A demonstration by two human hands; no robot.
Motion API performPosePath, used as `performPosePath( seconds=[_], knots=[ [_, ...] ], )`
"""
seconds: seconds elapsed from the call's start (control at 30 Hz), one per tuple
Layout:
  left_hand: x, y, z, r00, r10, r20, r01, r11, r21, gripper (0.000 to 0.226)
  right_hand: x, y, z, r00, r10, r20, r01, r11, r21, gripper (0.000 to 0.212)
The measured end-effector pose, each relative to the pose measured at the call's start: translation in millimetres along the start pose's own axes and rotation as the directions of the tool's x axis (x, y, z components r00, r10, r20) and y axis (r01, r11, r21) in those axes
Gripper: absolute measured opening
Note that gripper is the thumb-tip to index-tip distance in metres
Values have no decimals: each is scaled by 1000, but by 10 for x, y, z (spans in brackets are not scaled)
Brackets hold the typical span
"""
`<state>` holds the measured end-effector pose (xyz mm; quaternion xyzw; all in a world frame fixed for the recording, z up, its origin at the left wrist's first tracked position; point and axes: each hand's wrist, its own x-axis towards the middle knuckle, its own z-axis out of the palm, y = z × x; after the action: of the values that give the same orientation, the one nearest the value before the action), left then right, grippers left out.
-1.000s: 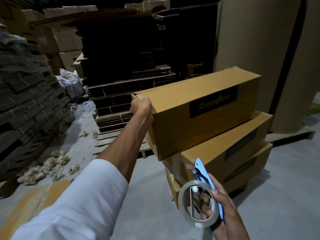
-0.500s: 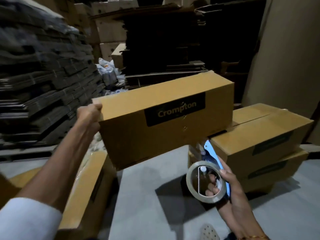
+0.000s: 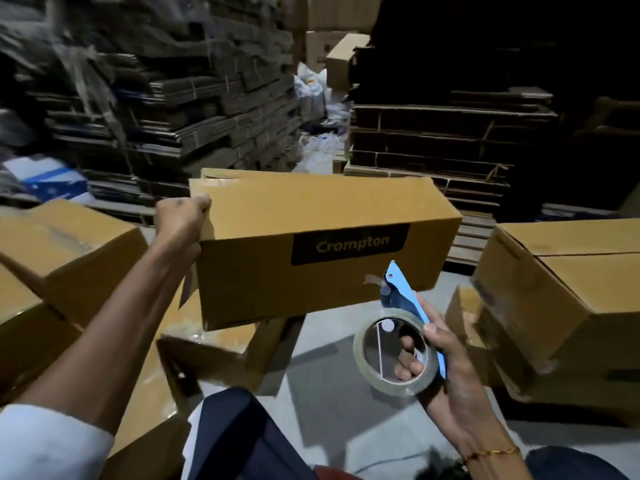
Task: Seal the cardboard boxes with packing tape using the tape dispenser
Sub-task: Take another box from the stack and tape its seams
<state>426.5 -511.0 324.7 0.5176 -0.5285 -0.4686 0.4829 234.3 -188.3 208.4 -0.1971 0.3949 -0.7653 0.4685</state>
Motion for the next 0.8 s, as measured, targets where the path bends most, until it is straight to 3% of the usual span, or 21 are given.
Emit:
performPosePath(
  seconds=[0.13, 0.37, 0.47, 0.67, 0.8],
  knots=[
    [2, -524, 75, 999, 4, 42, -8, 995, 96, 27, 104, 117, -5, 998, 54, 16, -53, 997, -47, 84],
    [109, -1525, 319, 957, -36, 287, -55, 952, 301, 39, 247, 341, -349, 988, 145, -49, -147, 988, -39, 87],
    [104, -1863, 546, 922, -45, 385, -114, 918, 379, 45, 340, 451, -564, 980, 170, -106, -180, 979, -93, 68],
    [115, -2450, 962, 779, -181, 600, -166, 863, 476, 31, 532, 579, -1002, 958, 209, -199, -246, 951, -186, 49],
    [333, -2921, 1140, 684, -288, 671, -181, 824, 538, 26, 751, 624, -1197, 940, 246, -236, -293, 938, -188, 56]
  ],
)
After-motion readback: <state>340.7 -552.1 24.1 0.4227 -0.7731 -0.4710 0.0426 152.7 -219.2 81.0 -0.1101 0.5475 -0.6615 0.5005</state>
